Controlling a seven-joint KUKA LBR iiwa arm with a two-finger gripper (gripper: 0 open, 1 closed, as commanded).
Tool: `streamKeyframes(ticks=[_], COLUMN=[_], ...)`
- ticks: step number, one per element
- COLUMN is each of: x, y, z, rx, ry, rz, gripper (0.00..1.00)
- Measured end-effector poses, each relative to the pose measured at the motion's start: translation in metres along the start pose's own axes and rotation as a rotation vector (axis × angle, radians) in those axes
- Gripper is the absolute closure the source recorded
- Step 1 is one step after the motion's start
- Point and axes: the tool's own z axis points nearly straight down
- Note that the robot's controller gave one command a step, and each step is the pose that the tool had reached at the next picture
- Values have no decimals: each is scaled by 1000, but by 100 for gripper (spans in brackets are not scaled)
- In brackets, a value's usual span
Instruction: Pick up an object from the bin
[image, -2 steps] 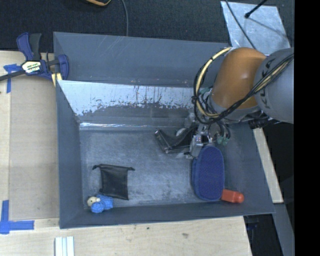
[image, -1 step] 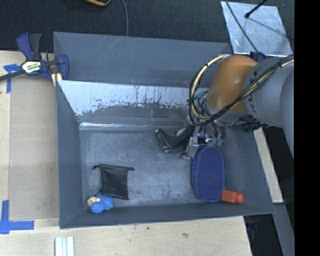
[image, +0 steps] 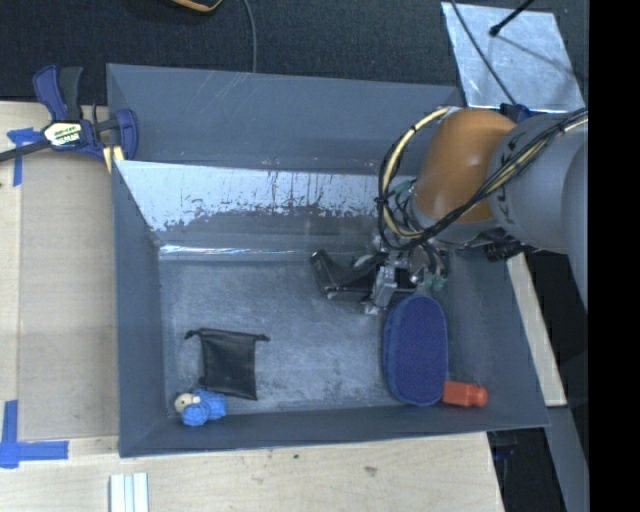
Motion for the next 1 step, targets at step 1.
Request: streamKeyframes(ticks=[1], x=[14], y=[47], z=[-127], rx=[-1], ry=[-6], rz=[5], gripper=[100])
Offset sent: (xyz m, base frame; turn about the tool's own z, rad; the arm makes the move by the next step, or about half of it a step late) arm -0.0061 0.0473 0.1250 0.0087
